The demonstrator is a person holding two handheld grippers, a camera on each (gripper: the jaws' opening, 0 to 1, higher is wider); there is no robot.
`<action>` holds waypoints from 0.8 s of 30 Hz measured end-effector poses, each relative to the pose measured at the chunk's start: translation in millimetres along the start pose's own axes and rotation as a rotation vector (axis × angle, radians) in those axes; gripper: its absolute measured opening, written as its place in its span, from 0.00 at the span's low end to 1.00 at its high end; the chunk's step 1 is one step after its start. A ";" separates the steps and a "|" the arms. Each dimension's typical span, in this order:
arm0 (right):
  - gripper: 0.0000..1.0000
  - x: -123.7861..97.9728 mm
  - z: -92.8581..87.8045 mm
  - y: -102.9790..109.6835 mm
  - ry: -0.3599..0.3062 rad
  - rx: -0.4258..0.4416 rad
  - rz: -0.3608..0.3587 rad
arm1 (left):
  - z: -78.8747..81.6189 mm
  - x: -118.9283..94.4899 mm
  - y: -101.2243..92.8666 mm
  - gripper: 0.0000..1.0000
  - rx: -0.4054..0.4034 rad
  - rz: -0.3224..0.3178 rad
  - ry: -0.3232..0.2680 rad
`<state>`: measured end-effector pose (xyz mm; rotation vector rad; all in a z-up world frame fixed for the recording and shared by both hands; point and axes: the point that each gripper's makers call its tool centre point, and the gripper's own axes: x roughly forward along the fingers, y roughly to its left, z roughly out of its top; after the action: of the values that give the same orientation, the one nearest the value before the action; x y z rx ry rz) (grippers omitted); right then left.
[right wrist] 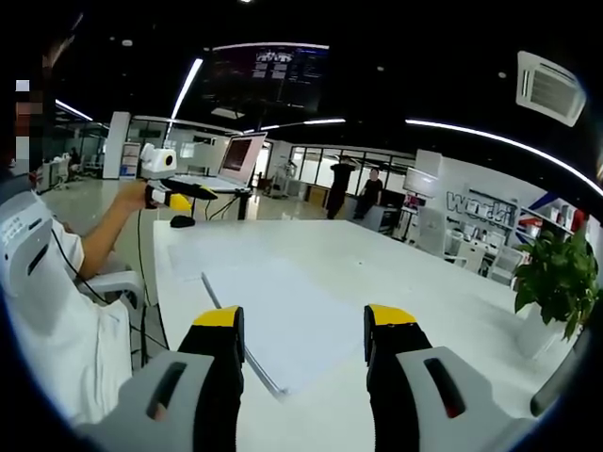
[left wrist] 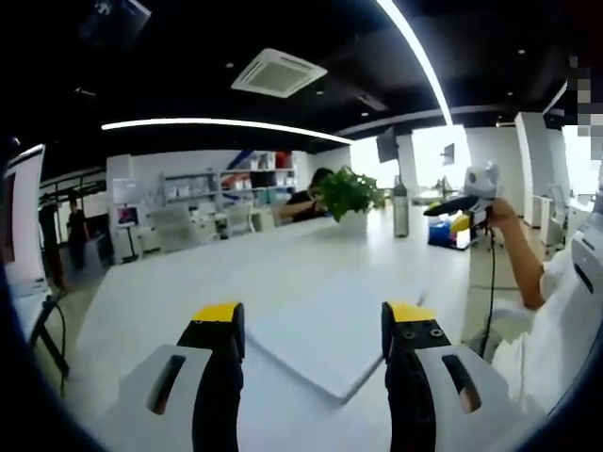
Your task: Grasp the top corner of one sheet in the document stack and pull a single sheet out from the document stack, separating that one sheet from the rest and lifting it clear until the single sheet is fully removed from the stack
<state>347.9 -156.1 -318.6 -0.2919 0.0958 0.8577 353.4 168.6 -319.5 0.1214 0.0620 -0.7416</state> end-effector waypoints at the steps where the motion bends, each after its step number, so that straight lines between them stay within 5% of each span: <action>1: 0.51 0.9 -0.4 -0.4 0.001 0.002 0.000 | -0.6 0.1 0.3 0.59 0.000 0.000 0.002; 24: 0.51 1.0 -1.2 -0.2 0.007 -0.002 0.000 | 4.2 -0.3 -5.0 0.59 0.022 -0.012 -0.011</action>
<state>348.7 -155.8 -319.9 -0.2968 0.1010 0.8573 349.8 164.6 -315.7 0.1378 0.0440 -0.7548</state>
